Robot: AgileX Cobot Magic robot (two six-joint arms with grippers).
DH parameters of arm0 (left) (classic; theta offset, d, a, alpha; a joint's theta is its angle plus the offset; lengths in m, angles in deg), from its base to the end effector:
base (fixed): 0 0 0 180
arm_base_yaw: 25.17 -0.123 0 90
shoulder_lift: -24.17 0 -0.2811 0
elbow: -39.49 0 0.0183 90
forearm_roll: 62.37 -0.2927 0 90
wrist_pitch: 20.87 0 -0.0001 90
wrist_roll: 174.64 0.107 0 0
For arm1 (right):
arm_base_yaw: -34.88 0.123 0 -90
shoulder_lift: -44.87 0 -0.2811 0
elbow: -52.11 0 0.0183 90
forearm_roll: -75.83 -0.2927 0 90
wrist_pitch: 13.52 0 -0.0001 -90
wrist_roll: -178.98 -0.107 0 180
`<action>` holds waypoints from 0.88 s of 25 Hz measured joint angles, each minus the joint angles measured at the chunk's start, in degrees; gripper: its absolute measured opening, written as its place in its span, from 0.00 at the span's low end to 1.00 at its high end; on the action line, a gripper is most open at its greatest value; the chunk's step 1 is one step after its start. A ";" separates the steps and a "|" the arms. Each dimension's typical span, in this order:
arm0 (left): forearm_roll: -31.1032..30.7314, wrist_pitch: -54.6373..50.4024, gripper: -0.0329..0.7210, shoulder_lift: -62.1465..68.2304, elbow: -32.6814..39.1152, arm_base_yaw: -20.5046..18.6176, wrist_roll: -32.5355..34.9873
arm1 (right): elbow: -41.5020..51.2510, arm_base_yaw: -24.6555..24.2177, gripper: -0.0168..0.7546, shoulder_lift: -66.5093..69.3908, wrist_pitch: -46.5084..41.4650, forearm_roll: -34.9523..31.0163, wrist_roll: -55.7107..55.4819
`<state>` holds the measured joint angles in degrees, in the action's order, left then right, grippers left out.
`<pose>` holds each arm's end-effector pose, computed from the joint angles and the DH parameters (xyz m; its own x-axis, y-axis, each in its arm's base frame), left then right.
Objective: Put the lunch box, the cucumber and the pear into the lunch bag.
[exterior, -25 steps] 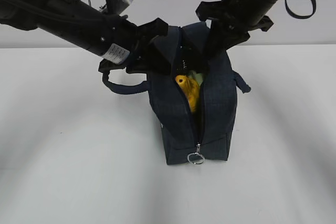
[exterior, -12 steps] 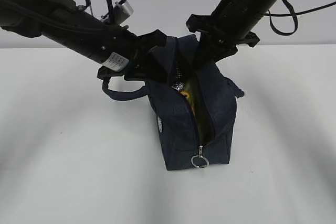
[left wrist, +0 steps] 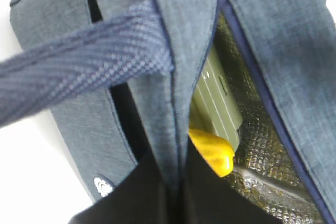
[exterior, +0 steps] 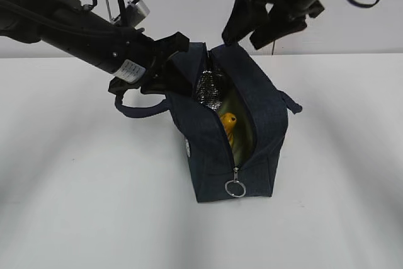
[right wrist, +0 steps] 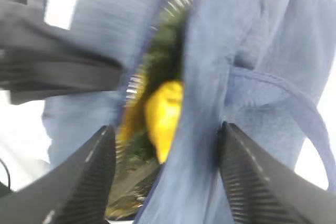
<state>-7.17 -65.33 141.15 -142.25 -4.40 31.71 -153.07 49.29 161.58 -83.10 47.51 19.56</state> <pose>0.3997 -0.2175 0.1940 -0.9181 0.0574 -0.3922 0.3152 0.7056 -0.6346 0.4282 0.1591 0.2953 -0.8228 -0.3709 -0.4307 -0.5298 0.7748 0.3448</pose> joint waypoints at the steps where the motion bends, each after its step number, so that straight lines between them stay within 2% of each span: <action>1: 0.00 0.06 0.04 0.00 0.00 0.00 0.00 | 0.74 0.00 0.63 -2.07 0.69 0.00 0.47; 4: 0.06 0.12 0.04 0.00 0.00 0.00 0.00 | 6.12 0.00 0.63 -8.34 3.03 -0.87 3.56; 9: 0.16 0.12 0.04 0.00 0.00 0.00 0.00 | 26.40 0.00 0.63 -20.84 12.22 -6.63 15.60; 15: 0.16 0.12 0.04 0.00 0.00 0.00 0.00 | 53.48 0.00 0.63 -35.82 22.98 -26.95 45.03; 17: 0.16 -0.12 0.04 0.00 0.00 -0.01 0.00 | 59.40 0.00 0.63 -38.38 23.83 -31.61 54.68; 19: 0.16 -0.54 0.04 0.00 0.00 -0.01 0.00 | 63.15 0.00 0.63 -38.78 24.32 -32.90 60.88; 22: 0.16 -1.11 0.04 0.00 0.00 -0.12 0.15 | 65.64 0.00 0.63 -38.28 25.01 -33.82 64.71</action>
<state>-7.01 -66.44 141.15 -142.25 -4.52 31.86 -87.43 49.29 123.30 -58.09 13.69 84.28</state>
